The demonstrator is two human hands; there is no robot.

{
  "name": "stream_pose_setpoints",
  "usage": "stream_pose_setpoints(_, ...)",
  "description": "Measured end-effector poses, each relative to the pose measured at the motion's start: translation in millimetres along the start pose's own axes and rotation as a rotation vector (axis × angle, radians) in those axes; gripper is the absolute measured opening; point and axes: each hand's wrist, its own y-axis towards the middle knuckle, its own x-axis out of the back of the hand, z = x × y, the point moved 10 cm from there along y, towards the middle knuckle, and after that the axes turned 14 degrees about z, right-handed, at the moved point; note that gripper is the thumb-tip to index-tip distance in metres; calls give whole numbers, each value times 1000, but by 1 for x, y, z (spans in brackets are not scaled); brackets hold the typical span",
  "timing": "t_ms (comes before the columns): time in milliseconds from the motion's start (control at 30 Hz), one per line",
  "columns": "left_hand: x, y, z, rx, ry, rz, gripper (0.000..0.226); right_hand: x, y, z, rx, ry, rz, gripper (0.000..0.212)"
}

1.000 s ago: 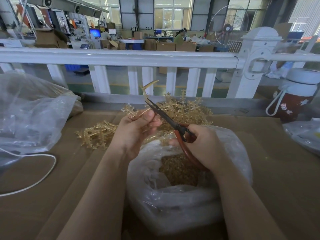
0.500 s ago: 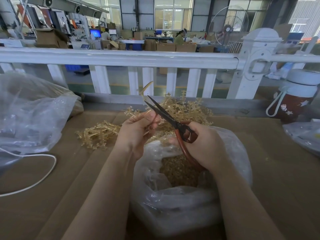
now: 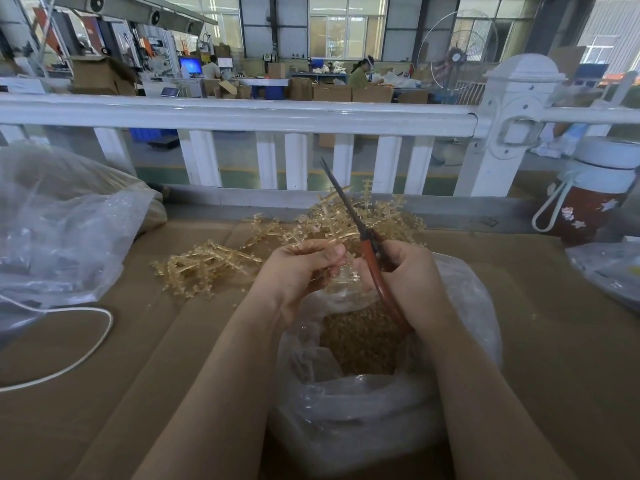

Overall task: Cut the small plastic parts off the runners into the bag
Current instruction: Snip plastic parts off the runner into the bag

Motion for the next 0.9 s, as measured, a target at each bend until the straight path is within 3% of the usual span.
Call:
stream_pose_setpoints(267, 4, -1, -6, -34, 34, -73, 4, 0, 1, -1, -24, -78, -3, 12)
stream_pose_setpoints(333, 7, -1, -9, -78, -9, -104, 1, 2, -1, 2, -9, -114, -30, 28)
stream_pose_setpoints(467, 11, -4, -15, -129, -63, -104, 5, -1, -5, 9, 9, -289, -17, 55)
stream_pose_setpoints(633, 9, -4, -18, -167, -61, -77, 20, -4, -4, 11, 32, -527, -21, 52)
stream_pose_setpoints(900, 1, -2, -22, -188, -30, 13, 23, -1, -6, 16, 49, -514, -48, 66)
